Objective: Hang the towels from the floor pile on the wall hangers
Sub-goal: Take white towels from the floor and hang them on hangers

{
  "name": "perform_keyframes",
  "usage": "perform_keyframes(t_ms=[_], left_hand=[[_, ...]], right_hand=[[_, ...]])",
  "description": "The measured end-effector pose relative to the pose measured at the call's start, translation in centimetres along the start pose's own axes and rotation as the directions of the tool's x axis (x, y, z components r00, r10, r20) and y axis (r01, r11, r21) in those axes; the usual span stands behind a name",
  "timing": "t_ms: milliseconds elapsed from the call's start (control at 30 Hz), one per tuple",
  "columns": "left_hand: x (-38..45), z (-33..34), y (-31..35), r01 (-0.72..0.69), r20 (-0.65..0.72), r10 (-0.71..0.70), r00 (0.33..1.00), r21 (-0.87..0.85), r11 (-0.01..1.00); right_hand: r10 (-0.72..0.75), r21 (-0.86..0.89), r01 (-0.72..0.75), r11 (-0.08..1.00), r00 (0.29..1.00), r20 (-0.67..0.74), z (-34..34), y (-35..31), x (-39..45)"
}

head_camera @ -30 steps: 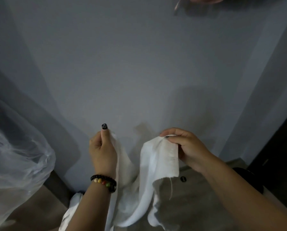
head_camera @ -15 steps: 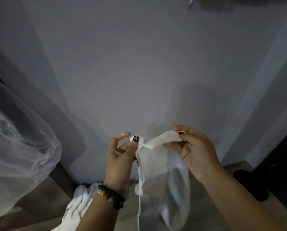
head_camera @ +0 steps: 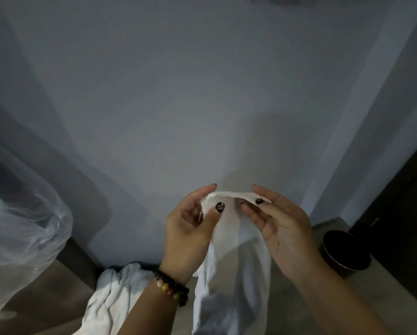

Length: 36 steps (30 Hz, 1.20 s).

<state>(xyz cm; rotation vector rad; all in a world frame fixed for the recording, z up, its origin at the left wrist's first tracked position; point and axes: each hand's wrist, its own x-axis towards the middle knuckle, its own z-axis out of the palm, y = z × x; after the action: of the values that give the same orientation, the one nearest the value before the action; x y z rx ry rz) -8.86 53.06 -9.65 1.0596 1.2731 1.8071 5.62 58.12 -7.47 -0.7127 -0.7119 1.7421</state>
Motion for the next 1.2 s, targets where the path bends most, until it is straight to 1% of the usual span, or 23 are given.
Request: perform_keyframes(t_ms=[67, 100, 133, 167, 200, 233, 267, 300, 333, 367, 400, 433, 500, 600, 633, 700, 800, 933, 1067, 1133, 1200], left_hand=[[-0.2, 0.2, 0.3, -0.012, -0.028, 0.013, 1.000, 0.021, 1.000], [-0.2, 0.1, 0.4, -0.016, -0.031, 0.017, 0.999, 0.034, 0.999], [-0.3, 0.0, 0.4, -0.023, -0.034, 0.025, 0.999, 0.048, 0.999], [-0.4, -0.1, 0.5, -0.024, -0.034, 0.025, 0.999, 0.050, 0.998], [-0.5, -0.2, 0.4, -0.015, -0.031, 0.016, 0.999, 0.042, 0.999], [-0.6, -0.1, 0.4, 0.000, -0.029, 0.001, 1.000, 0.023, 1.000], [-0.8, -0.1, 0.4, 0.023, -0.027, -0.023, 0.999, -0.008, 1.000], [-0.9, 0.0, 0.4, 0.048, -0.021, -0.049, 0.999, -0.045, 0.998], [-0.9, 0.0, 0.4, 0.065, -0.012, -0.066, 0.998, -0.075, 0.995], [-0.9, 0.0, 0.5, 0.069, -0.004, -0.070, 0.998, -0.095, 0.993], [-0.9, -0.1, 0.6, 0.065, 0.003, -0.065, 0.998, -0.111, 0.992], [-0.9, -0.3, 0.6, 0.065, 0.011, -0.065, 0.998, -0.130, 0.989], [-0.7, -0.7, 0.8, 0.075, 0.023, -0.072, 0.997, -0.172, 0.982], [-0.5, -1.4, 1.0, 0.081, 0.042, -0.073, 0.996, -0.212, 0.974], [-0.5, -1.6, 1.0, 0.097, 0.056, -0.087, 0.995, -0.226, 0.969], [-0.5, -2.2, 0.9, 0.146, 0.080, -0.130, 0.988, -0.248, 0.958], [-0.6, -3.2, 0.3, 0.234, 0.090, -0.218, 0.972, -0.236, 0.943], [-0.6, -4.0, 0.1, 0.293, 0.082, -0.283, 0.956, -0.380, 0.877], [-0.2, -4.5, 0.1, 0.333, 0.006, -0.365, 0.931, -0.424, 0.842], [-0.1, -4.8, 0.0, 0.322, -0.045, -0.370, 0.928, -0.403, 0.857], [-0.1, -4.9, 0.1, 0.282, -0.098, -0.334, 0.937, -0.347, 0.894]], right_hand=[[0.033, -0.080, -0.030, 0.996, 0.999, 0.034, -0.6, 0.1, -0.2], [0.047, -0.163, -0.038, 0.986, 0.998, 0.052, -0.9, 0.1, -0.2], [0.045, -0.297, -0.021, 0.955, 0.996, 0.073, -1.2, 0.0, -0.2], [0.012, -0.487, 0.039, 0.872, 0.995, 0.100, -1.6, -0.1, -0.1], [-0.049, -0.681, 0.138, 0.719, 0.988, 0.149, -2.0, -0.1, 0.1], [-0.116, -0.816, 0.249, 0.521, 0.968, 0.221, -2.3, -0.2, 0.3], [-0.169, -0.877, 0.342, 0.337, 0.939, 0.301, -2.4, -0.1, 0.4], [-0.210, -0.888, 0.410, 0.207, 0.905, 0.369, -2.3, -0.1, 0.5], [-0.247, -0.871, 0.473, 0.133, 0.867, 0.433, -2.1, 0.1, 0.6], [-0.271, -0.840, 0.533, 0.096, 0.827, 0.493, -1.8, 0.3, 0.9], [-0.282, -0.811, 0.578, 0.091, 0.796, 0.536, -1.4, 0.4, 1.2], [-0.280, -0.786, 0.604, 0.134, 0.784, 0.554, -1.0, 0.5, 1.6], [-0.264, -0.726, 0.635, 0.264, 0.771, 0.579, -0.3, 0.4, 2.1], [-0.273, -0.580, 0.719, 0.382, 0.688, 0.673, 0.5, 0.5, 2.3], [-0.284, -0.547, 0.726, 0.418, 0.676, 0.680, 0.8, 0.6, 2.3], [-0.288, -0.539, 0.707, 0.457, 0.691, 0.663, 1.4, 0.9, 2.2], [-0.272, -0.578, 0.700, 0.418, 0.704, 0.656, 2.0, 2.1, 2.4], [-0.231, -0.604, 0.668, 0.433, 0.731, 0.642, 2.5, 3.5, 2.7], [-0.172, -0.619, 0.622, 0.480, 0.758, 0.629, 3.1, 4.0, 2.7], [-0.123, -0.616, 0.599, 0.512, 0.761, 0.637, 3.4, 4.1, 2.7], [-0.087, -0.606, 0.587, 0.537, 0.753, 0.652, 3.6, 4.4, 2.7]])
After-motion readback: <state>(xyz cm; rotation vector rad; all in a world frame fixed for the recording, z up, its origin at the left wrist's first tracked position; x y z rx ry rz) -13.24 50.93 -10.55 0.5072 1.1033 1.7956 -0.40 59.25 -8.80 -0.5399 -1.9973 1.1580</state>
